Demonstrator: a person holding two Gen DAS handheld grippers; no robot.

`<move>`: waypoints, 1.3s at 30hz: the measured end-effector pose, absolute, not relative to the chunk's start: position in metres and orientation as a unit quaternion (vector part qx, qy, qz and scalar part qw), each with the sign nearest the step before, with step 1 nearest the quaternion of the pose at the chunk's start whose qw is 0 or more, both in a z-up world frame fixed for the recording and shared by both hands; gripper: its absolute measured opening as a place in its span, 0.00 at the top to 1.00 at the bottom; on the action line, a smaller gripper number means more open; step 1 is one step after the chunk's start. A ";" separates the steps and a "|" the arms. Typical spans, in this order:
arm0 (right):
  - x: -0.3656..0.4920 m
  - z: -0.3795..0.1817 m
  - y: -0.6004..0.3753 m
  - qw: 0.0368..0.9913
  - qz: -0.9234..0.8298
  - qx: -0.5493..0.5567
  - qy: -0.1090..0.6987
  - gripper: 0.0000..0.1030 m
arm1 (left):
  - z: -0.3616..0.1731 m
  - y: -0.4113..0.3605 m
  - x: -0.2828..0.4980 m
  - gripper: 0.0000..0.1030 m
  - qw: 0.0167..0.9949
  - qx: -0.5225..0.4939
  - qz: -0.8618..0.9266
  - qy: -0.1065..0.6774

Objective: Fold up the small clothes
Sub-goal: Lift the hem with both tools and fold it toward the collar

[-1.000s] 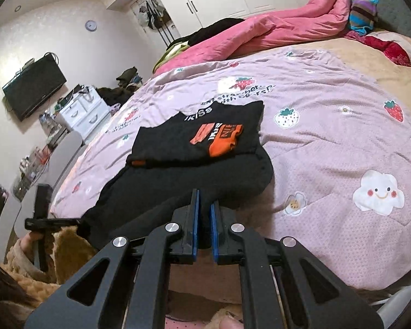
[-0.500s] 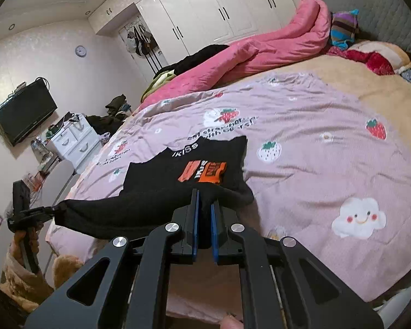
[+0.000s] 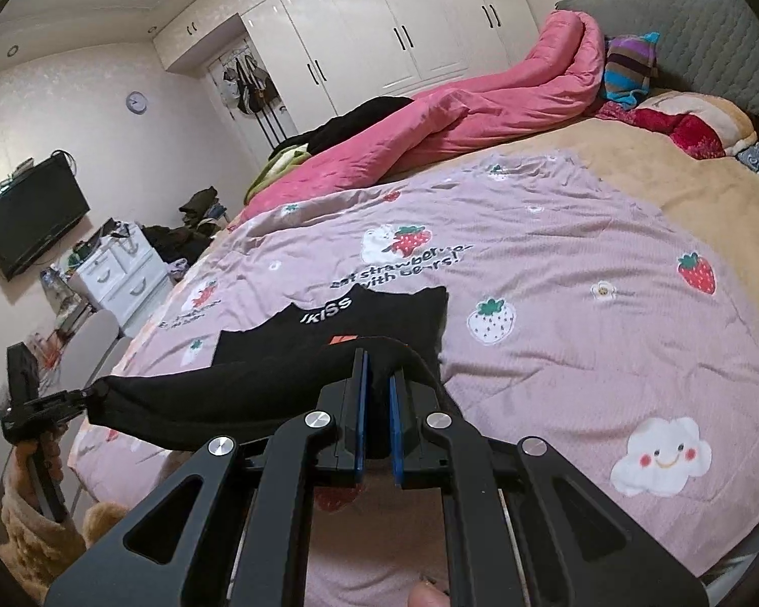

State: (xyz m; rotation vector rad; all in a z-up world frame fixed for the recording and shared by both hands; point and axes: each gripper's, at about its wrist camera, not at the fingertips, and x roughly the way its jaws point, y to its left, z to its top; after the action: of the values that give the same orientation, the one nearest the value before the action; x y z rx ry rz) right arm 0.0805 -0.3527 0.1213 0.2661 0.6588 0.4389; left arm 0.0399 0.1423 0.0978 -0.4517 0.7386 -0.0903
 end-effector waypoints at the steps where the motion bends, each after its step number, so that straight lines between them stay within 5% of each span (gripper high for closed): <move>1: 0.084 0.122 -0.351 0.915 0.212 0.126 0.319 0.94 | 0.099 0.142 0.042 0.98 0.908 -0.217 -0.043 0.357; 39: 0.196 0.089 -0.316 0.914 0.157 0.105 0.360 0.93 | 0.075 0.145 0.134 0.98 0.907 -0.198 0.011 0.371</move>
State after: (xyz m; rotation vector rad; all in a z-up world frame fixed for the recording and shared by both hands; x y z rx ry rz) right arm 0.1956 -0.3162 0.0892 0.2162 0.7413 0.3242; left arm 0.1336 0.1455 0.0749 -0.4095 0.7658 0.0226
